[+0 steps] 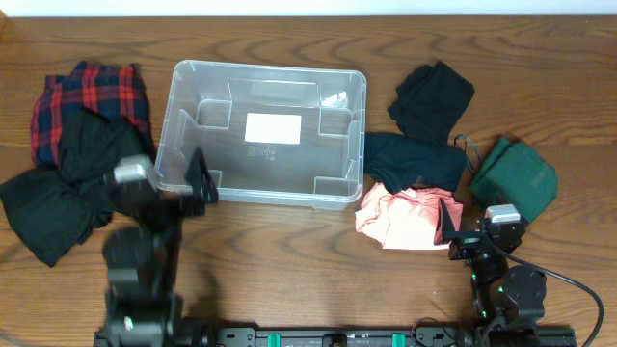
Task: Pack container
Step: 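Move the left gripper down toward the black clothes left of the bin, then grasp the black garment under the plaid shirt with the left gripper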
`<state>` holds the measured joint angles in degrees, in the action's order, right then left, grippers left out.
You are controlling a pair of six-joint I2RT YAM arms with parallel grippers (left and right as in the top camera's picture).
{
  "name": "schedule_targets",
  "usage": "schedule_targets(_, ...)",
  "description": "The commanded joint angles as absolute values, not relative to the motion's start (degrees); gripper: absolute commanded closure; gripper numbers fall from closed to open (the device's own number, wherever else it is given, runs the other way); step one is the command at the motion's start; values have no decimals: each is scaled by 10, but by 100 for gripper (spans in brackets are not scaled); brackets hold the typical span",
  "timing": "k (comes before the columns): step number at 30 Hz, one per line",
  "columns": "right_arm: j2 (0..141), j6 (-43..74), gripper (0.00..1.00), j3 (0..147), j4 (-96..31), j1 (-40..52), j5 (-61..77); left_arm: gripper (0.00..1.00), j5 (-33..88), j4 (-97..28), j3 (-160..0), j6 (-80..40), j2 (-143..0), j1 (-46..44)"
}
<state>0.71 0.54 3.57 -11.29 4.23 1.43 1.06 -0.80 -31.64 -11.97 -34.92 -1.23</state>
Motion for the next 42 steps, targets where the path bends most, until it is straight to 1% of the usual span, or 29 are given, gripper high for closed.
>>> schedule_targets(1,4,-3,1,33,-112,40,8,2,4,-16,-429,-105,-498,-9)
schedule_targets(6,4,-3,1,33,-112,40,9,2,16,-78,-616,-95,-717,-4)
schedule_targets(8,4,-3,1,33,-112,40,9,2,26,-83,-667,-95,-770,-4)
schedule_targets(11,4,-3,1,33,-112,40,9,2,24,-73,-708,-81,-809,1)
schedule_targets(14,4,-3,1,33,-112,40,8,2,23,-71,-718,-62,-802,29)
schedule_targets(16,4,-3,1,33,-112,40,8,2,8,-94,-718,-85,-784,66)
schedule_targets(18,4,-3,1,33,-112,40,8,2,-37,-165,-718,-191,-760,131)
schedule_targets(21,4,-3,1,33,-112,40,8,2,-32,-271,-718,-242,-733,229)
schedule_targets(23,4,-3,1,33,-112,40,8,2,-21,-325,-718,-241,-721,286)
schedule_targets(26,4,-3,1,33,-112,40,9,2,-19,-388,-718,-238,-709,348)
schedule_targets(29,4,-4,1,33,-112,40,4,2,-20,-441,-718,-190,-707,389)
schedule_targets(32,4,-45,1,33,-111,40,-23,2,-22,-500,-717,-161,-713,433)
schedule_targets(36,4,-90,1,33,-111,40,-28,2,-21,-560,-717,-161,-737,509)
schedule_targets(38,4,-93,1,33,-111,40,-28,2,-14,-573,-715,-161,-754,548)
schedule_targets(42,4,-93,1,33,-111,40,-28,2,98,-560,-714,-90,-808,629)
